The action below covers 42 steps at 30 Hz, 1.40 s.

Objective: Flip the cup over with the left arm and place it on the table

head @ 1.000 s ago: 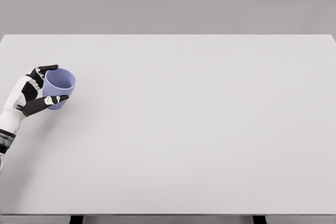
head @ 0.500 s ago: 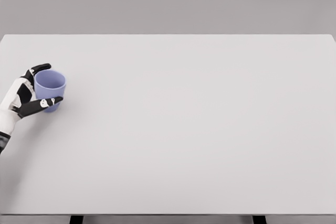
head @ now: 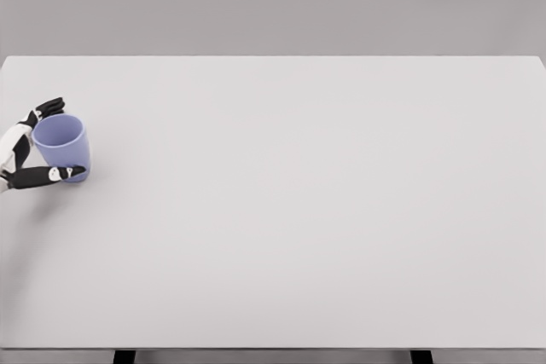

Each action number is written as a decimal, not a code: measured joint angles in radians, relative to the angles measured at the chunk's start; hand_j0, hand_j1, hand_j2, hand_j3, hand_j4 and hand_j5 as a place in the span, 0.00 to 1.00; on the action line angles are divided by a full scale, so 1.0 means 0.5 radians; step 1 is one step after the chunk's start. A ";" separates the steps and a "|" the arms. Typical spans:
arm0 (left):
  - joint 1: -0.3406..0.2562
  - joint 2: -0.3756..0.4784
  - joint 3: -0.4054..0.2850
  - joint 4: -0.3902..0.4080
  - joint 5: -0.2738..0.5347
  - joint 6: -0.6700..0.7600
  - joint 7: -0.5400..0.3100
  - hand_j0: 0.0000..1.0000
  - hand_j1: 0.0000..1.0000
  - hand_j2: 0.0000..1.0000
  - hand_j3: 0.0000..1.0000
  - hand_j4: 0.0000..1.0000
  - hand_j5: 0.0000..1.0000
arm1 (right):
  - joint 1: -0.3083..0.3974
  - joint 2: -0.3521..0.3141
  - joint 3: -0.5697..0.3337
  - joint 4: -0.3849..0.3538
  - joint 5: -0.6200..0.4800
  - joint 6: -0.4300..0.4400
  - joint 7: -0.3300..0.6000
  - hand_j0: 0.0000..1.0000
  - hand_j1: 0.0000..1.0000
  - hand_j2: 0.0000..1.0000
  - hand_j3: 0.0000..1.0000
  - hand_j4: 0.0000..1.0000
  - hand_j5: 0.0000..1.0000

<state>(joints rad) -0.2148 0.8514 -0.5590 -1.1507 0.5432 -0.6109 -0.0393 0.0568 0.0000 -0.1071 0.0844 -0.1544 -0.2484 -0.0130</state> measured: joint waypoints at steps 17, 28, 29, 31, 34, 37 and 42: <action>-0.009 0.108 0.000 0.026 -0.065 0.000 0.000 1.00 1.00 1.00 1.00 1.00 1.00 | 0.000 0.000 0.000 0.000 0.000 0.000 0.000 1.00 1.00 1.00 1.00 1.00 1.00; -0.021 0.114 -0.003 0.026 -0.073 0.000 0.000 1.00 1.00 1.00 1.00 1.00 1.00 | 0.000 0.000 0.000 0.000 0.000 0.000 0.000 1.00 1.00 1.00 1.00 1.00 1.00; -0.025 0.114 -0.004 0.026 -0.078 0.000 0.000 1.00 1.00 1.00 1.00 1.00 1.00 | 0.000 0.000 0.000 0.000 0.000 0.000 0.000 1.00 1.00 1.00 1.00 1.00 1.00; -0.025 0.114 -0.004 0.027 -0.088 0.000 0.001 1.00 1.00 1.00 1.00 1.00 1.00 | 0.000 0.000 0.000 0.000 0.000 0.000 0.000 1.00 1.00 1.00 1.00 1.00 1.00; -0.025 0.121 -0.004 0.027 -0.112 0.000 0.001 1.00 1.00 1.00 1.00 1.00 1.00 | 0.000 0.000 0.000 0.000 0.000 0.000 0.000 1.00 1.00 1.00 1.00 1.00 1.00; -0.025 0.133 -0.004 0.027 -0.130 0.000 0.001 1.00 1.00 1.00 1.00 1.00 1.00 | 0.000 0.000 0.000 0.000 0.000 0.000 -0.001 1.00 1.00 1.00 1.00 1.00 1.00; -0.052 0.146 -0.004 0.053 -0.139 0.000 0.001 1.00 1.00 1.00 1.00 1.00 1.00 | 0.000 0.000 0.000 0.000 0.000 0.000 -0.001 1.00 1.00 1.00 1.00 1.00 1.00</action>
<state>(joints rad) -0.2408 0.9245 -0.5611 -1.1242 0.4739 -0.6110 -0.0387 0.0568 0.0000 -0.1070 0.0844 -0.1544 -0.2484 -0.0135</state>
